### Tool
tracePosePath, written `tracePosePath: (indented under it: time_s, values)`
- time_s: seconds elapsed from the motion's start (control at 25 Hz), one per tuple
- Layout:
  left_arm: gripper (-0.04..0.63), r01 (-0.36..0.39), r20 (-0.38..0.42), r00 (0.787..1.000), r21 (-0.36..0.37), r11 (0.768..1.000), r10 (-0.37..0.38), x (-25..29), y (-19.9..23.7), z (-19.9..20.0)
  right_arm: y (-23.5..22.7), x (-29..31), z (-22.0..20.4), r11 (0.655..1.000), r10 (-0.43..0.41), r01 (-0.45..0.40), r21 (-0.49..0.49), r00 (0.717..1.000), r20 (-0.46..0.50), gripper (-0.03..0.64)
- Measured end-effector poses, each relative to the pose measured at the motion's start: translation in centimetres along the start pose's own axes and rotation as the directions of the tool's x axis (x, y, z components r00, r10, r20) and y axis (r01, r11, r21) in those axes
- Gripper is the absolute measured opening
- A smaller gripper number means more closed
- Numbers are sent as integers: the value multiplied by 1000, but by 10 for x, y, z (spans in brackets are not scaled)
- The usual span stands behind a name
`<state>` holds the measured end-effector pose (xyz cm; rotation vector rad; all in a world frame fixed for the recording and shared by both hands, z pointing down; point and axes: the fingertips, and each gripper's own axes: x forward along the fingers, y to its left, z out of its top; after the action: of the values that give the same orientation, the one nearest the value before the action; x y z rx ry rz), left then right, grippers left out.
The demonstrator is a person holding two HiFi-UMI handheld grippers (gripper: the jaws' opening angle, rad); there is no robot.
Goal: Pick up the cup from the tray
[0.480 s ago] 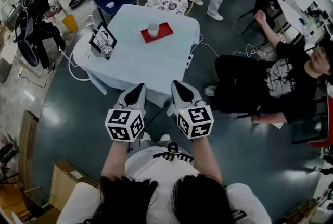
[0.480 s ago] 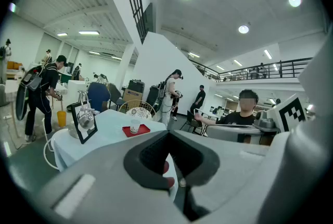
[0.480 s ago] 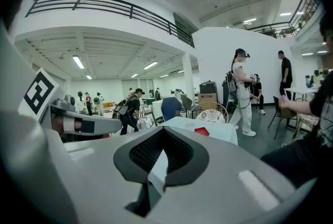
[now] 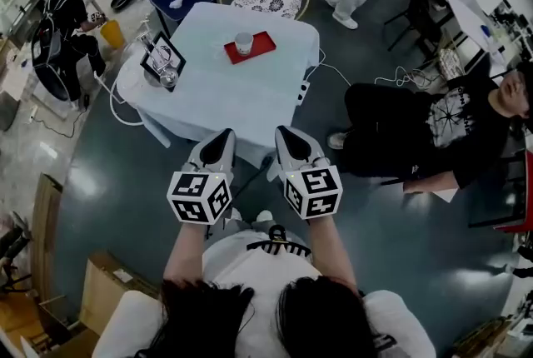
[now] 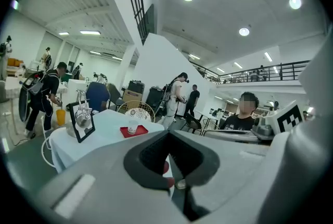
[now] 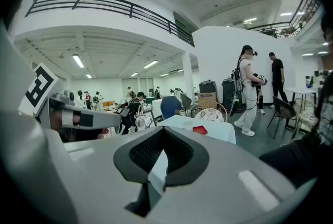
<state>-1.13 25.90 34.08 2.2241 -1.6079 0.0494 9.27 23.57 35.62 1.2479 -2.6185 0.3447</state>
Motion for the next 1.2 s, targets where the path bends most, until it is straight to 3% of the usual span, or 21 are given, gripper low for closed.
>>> tracePosePath:
  time_s: [0.24, 0.4, 0.56, 0.68, 0.8, 0.96, 1.2]
  values:
    - [2, 3, -8, 1000, -2, 1000, -3, 6, -11, -3, -6, -1, -2, 1000, 11, -11, -11, 1000, -13, 25]
    - [2, -18, -14, 1000, -8, 1000, 18, 5, -7, -4, 1, 4, -6, 996, 92, -93, -16, 995, -29, 27]
    - [0, -57, -27, 998, -13, 998, 56, 5, 0, -10, 8, 8, -12, 983, 185, -185, 3, 981, -65, 90]
    - [2, -79, -22, 997, -27, 997, 78, 7, 6, -14, 9, 11, -10, 977, 208, -210, -26, 976, -66, 120]
    - [2, -71, -8, 997, -53, 996, 70, 13, 3, -9, 4, 13, -1, 975, 214, -217, -51, 975, -55, 252]
    - [2, -62, -14, 998, -15, 998, 62, 27, 3, -3, -7, 22, 8, 980, 194, -196, -38, 980, -31, 268]
    - [1, -98, -10, 995, -25, 995, 97, 52, 39, 6, -12, 65, 14, 976, 212, -213, -44, 977, -37, 325]
